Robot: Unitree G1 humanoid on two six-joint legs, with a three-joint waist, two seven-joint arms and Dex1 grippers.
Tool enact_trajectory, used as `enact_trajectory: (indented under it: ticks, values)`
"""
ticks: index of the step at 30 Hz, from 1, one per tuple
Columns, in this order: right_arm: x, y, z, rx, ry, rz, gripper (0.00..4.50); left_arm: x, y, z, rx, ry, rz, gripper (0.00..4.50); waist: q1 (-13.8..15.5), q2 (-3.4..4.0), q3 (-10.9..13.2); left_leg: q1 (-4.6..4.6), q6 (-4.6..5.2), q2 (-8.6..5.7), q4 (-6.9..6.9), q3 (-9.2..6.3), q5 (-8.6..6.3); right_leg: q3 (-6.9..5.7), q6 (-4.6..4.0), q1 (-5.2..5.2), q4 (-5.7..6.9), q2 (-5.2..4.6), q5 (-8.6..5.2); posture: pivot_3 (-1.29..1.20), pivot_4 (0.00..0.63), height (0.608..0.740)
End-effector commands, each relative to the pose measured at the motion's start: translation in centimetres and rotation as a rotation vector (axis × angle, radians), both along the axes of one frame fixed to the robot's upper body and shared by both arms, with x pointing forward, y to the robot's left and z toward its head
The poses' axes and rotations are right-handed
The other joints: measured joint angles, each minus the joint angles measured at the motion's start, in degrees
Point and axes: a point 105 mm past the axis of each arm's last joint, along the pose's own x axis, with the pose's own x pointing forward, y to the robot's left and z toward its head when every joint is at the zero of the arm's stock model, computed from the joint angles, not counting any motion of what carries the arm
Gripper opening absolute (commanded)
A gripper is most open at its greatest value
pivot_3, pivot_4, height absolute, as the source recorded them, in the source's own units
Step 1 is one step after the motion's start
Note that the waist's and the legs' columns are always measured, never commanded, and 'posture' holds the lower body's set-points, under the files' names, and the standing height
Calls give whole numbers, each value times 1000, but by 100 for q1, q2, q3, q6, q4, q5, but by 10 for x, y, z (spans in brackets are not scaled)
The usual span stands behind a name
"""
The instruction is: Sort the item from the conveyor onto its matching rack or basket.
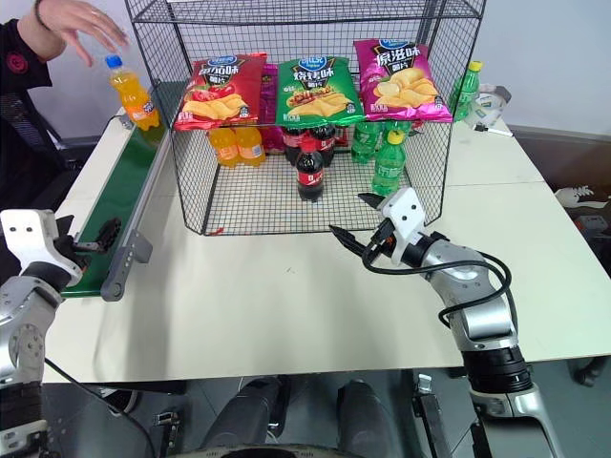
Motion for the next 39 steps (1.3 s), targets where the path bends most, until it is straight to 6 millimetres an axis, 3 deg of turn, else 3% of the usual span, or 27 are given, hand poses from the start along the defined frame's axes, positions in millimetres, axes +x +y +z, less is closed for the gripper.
enact_trajectory:
  ticks: [1, 8, 12, 18, 39]
  values:
    - [-1, 4, 16, -4, -70, -3, 4500, -5, 13, 14, 31, -59, 70, 4460, -2, 0, 0, 0, 0, 0, 0, 0, 0, 0, 0, 0, 0, 0, 0, 0, 150, 740]
    - [7, 3, 19, 15, -92, -55, 4500, -4, 27, 15, 41, -55, 169, 4460, -5, 0, 0, 0, 0, 0, -1, 0, 0, 0, 2, -7, 1, 1, 1, 0, 150, 740]
    - [7, 8, 14, 0, -70, -17, 4500, -1, 20, 12, -9, -53, 99, 4460, -3, 0, 0, 0, 0, -1, 0, 0, 0, -1, 2, -14, 1, 1, 1, 0, 150, 740]
    - [5, 14, 15, 31, -40, 33, 4500, 0, 14, 14, 70, -72, 62, 4460, -8, 0, 0, 0, 0, 0, 1, 0, 0, -1, 2, -11, 1, 1, 1, 0, 150, 740]
    - [-5, 28, 13, 44, -28, 110, 4500, -2, 23, 31, 96, -189, 111, 4460, -10, 0, 0, 0, 0, 0, 1, 0, 0, -1, 2, -14, 1, 1, 2, 0, 150, 740]
